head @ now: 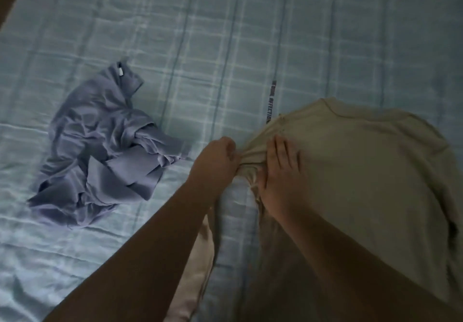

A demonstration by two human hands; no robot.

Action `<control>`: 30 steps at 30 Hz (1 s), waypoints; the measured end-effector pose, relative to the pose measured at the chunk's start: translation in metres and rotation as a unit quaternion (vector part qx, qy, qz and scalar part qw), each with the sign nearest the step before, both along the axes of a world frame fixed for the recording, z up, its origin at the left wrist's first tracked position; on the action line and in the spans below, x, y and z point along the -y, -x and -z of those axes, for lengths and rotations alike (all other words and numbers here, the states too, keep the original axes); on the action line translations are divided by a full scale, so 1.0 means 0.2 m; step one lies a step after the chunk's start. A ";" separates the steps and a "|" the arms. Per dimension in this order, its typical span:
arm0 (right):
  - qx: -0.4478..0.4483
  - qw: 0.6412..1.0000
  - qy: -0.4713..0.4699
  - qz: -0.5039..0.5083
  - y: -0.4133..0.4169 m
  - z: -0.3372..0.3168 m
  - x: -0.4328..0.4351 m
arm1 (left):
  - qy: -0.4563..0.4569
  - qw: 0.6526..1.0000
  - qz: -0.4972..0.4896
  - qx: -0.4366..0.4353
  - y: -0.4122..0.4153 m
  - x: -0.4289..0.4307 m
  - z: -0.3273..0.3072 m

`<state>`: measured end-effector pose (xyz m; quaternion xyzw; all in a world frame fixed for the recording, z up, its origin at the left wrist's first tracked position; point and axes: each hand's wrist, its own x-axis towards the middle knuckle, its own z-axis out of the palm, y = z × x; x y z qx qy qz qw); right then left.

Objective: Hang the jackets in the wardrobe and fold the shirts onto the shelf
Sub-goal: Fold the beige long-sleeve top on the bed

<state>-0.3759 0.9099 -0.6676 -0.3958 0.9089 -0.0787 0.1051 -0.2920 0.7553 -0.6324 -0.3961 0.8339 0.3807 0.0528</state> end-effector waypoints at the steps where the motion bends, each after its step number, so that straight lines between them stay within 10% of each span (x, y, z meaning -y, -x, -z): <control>1: 0.002 1.000 -0.002 0.008 -0.01 0.03 0.02 | -0.042 0.999 0.021 0.020 0.03 0.02 0.03; 11: 0.003 0.997 0.036 0.067 -0.01 -0.02 0.18 | -0.224 0.973 -0.048 -0.033 0.29 0.35 -0.05; 20: -0.010 0.996 -0.044 0.072 0.04 0.10 0.37 | 0.151 0.985 0.080 0.037 0.34 0.45 0.11; 30: -0.013 0.999 0.005 0.037 -0.01 0.03 0.36 | 0.010 0.996 -0.026 0.081 0.11 0.43 0.05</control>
